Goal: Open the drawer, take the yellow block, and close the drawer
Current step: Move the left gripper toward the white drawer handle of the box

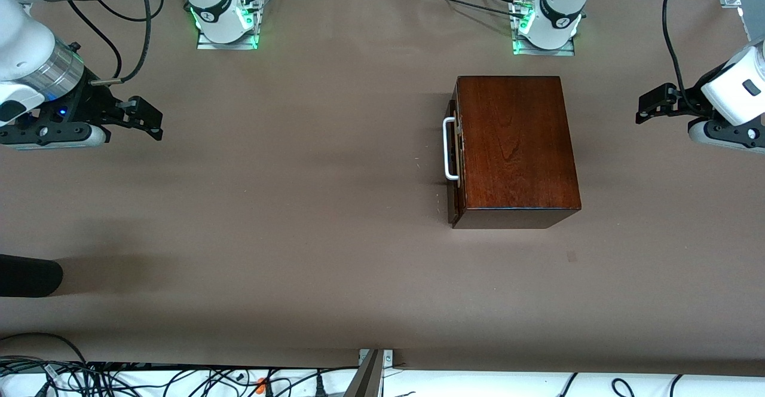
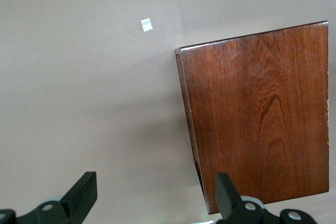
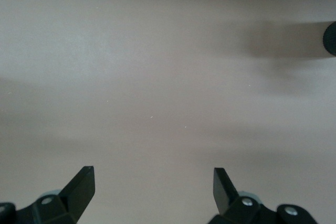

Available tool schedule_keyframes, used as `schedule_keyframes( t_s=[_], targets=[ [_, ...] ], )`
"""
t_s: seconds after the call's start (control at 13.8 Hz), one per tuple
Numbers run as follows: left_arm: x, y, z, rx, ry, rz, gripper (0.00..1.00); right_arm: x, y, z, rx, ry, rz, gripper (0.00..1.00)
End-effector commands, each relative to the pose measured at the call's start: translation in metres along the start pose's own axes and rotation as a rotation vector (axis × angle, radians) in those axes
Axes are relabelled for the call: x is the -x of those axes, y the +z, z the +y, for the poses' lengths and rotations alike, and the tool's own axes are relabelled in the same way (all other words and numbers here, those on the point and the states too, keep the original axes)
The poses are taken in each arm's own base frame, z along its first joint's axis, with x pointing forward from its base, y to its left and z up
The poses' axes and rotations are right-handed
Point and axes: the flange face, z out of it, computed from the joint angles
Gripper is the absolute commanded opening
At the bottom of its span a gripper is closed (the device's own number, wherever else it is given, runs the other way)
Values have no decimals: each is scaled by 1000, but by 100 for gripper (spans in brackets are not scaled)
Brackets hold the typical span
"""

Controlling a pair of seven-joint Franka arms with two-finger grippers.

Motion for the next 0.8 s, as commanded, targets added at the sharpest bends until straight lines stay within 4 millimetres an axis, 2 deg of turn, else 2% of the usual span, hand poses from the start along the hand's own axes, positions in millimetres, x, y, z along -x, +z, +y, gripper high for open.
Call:
schedule_keyframes(
  t_s=[0.0,0.36,0.51,0.72],
  targets=[
    [-2,-5,-4,4,8,-6,100,-2,-4,1,-3,2,0,100],
    [-2,-5,-8,-40,1,-14,100,-2,-4,2,-5,4,0,100],
    [-1,-3,-4,-38,6,-29,100,-2,-3,4,-5,9,-2,100],
    [2,12,6,-21,29,-114,100,-2,-3,4,-5,9,-2,100]
  ],
)
